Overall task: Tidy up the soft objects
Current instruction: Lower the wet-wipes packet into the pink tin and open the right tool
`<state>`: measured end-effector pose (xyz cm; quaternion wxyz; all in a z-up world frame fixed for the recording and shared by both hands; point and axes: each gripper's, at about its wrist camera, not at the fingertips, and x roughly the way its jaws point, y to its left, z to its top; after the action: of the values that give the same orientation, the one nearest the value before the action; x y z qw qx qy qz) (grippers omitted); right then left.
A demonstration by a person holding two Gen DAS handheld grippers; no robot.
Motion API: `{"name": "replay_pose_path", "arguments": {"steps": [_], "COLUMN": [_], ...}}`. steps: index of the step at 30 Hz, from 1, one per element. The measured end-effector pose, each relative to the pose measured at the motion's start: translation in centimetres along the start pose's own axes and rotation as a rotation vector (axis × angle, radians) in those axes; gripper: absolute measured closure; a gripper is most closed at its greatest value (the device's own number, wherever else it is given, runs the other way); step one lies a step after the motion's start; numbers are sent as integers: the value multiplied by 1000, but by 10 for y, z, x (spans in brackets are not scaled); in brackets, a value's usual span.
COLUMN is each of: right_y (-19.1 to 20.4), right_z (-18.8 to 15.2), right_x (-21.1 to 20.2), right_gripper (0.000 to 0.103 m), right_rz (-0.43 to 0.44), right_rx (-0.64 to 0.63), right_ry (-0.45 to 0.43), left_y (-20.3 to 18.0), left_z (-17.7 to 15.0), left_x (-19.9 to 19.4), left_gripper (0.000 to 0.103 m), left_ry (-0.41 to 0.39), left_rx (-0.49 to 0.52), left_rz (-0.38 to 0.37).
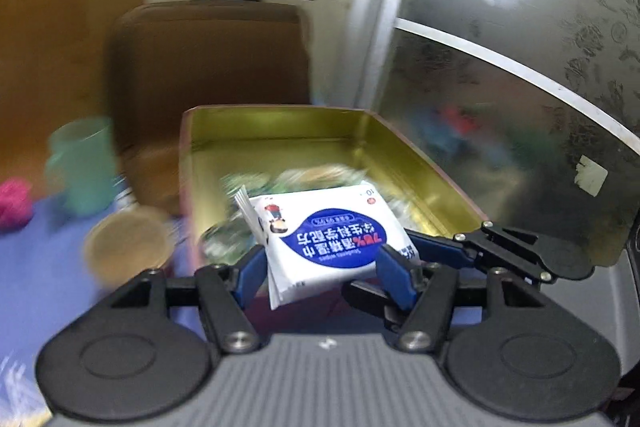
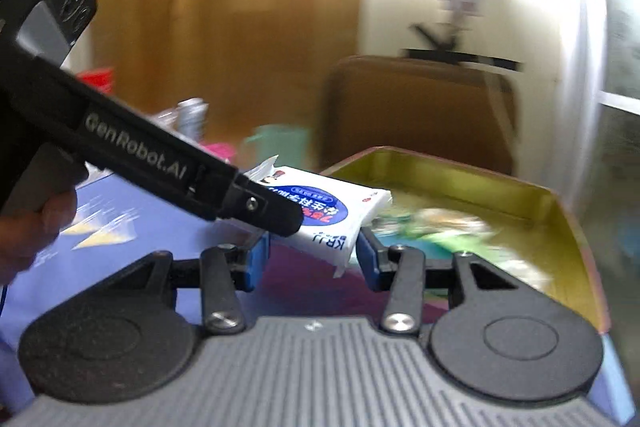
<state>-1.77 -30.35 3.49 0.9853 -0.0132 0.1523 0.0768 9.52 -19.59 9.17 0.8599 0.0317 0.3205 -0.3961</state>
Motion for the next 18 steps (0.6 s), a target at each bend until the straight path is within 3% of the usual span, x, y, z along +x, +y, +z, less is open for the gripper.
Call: {"name": "replay_pose_path", "arguments": {"steps": [8,18], "right_y": [-75,-100], "right_z": [-15,-24], "right_x": [22,45], "right_gripper": [53,44], "right_rz": [-97,-185], "right_rx": [93,128], "right_ry": [82,110], "left_y": [-18,-22], "left_z": [19,20], "left_x": [85,109], "left_gripper": [43,39], "left_ry": [77,98], "left_rx": [-13,-15], "left_rz": [-53,-41]}}
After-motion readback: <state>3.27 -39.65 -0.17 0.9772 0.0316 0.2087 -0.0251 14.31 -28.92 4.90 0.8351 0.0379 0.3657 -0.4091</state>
